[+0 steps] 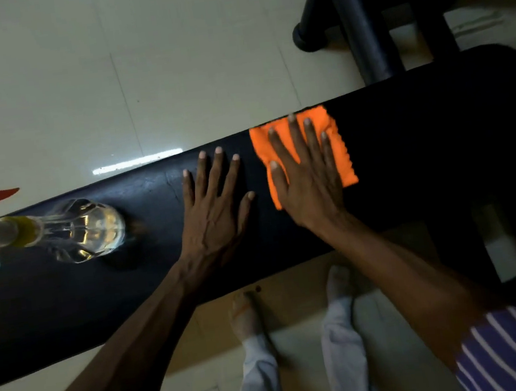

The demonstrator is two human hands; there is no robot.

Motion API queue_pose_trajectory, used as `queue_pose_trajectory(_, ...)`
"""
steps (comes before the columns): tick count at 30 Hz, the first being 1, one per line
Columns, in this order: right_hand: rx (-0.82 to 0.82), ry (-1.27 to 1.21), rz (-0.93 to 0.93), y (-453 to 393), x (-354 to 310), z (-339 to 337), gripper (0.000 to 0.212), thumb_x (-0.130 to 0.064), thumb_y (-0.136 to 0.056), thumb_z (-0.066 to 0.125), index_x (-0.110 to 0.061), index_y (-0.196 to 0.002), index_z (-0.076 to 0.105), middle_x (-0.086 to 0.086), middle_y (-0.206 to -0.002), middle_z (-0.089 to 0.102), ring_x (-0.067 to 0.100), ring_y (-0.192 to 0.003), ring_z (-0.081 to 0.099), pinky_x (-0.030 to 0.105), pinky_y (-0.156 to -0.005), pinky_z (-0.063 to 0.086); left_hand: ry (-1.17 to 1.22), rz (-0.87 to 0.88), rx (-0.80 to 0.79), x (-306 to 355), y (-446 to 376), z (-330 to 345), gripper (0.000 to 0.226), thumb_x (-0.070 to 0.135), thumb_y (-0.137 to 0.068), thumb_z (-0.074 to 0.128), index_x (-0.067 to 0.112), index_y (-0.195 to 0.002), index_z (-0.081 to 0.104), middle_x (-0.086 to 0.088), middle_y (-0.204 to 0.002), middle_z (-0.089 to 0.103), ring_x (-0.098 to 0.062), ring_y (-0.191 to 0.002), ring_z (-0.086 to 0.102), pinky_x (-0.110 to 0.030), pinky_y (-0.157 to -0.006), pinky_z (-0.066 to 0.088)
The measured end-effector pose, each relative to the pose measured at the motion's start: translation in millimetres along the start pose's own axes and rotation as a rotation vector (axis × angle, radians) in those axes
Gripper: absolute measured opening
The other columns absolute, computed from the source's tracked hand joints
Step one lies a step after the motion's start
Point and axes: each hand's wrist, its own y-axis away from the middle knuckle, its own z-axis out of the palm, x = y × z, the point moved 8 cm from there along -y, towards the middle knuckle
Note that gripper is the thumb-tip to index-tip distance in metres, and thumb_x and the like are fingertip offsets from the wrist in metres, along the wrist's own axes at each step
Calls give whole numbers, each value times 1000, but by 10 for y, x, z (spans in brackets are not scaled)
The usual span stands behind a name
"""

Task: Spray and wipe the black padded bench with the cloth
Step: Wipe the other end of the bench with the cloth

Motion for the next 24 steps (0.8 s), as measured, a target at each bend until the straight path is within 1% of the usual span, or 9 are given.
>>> queue_pose_trajectory(3,-79,41,-181,210,271,-50,57,-41,-113,27,-29,-168,22,5,-178,11,27,-166,6,51,-134,9,-16,1,-4,41,-38,-40,69,52,-107,35,19,-166,25,-9,-176,13,-33,-164,4,-58,-131,7)
queue_pose_trajectory(4,-87,58,-181,122,434,-84,57,-40,-113,27,-29,-168,22,5,-178,11,26,-166,6,50,-134,8,-27,13,-7,67,-48,-41,69,53,-107,33,20,-166,25,-9,-176,13,-33,-164,4,-58,-131,7)
queue_pose_trajectory(8,-45,21,160,-585,1114,-211,57,-41,-111,31,-28,-167,26,9,-177,18,29,-166,7,52,-134,4,-38,48,1,210,-128,12,68,54,-107,32,21,-166,24,-9,-176,15,-33,-164,5,-57,-132,7)
queue_pose_trajectory(11,-14,10,257,-642,973,-171,58,-41,-109,32,-29,-166,30,11,-176,20,31,-165,10,53,-134,4,-36,51,-15,326,-211,92,68,53,-107,32,21,-167,23,-8,-176,13,-32,-164,4,-55,-132,5)
queue_pose_trajectory(14,-21,7,-1,-145,603,-143,57,-39,-110,32,-28,-166,30,9,-177,19,31,-165,12,53,-134,8,-9,41,-25,498,-270,140,68,51,-107,35,19,-166,26,-9,-176,13,-33,-164,5,-57,-132,9)
queue_pose_trajectory(16,-73,42,-167,36,736,-174,57,-39,-111,31,-28,-167,27,5,-177,16,28,-165,11,51,-134,10,23,65,-19,626,-359,162,69,50,-107,37,17,-166,27,-10,-176,15,-33,-164,7,-58,-131,14)
queue_pose_trajectory(18,-98,71,-212,-129,1087,-253,56,-39,-111,33,-29,-166,28,3,-177,18,27,-165,13,51,-134,11,34,70,-28,673,-429,190,70,51,-107,36,17,-166,24,-9,-176,13,-32,-164,5,-58,-131,14)
queue_pose_trajectory(21,-77,64,-1,-635,1640,-355,56,-38,-112,33,-26,-167,28,8,-176,21,29,-165,11,51,-135,4,-27,72,-37,675,-456,267,71,55,-108,31,21,-168,16,-6,-178,4,-28,-165,-3,-55,-132,8)
queue_pose_trajectory(24,-44,22,228,-818,1619,-324,58,-42,-110,31,-27,-166,28,10,-177,19,31,-166,7,53,-134,1,-76,76,-17,679,-435,298,70,53,-109,30,21,-169,14,-5,-178,2,-28,-165,-4,-54,-133,7)
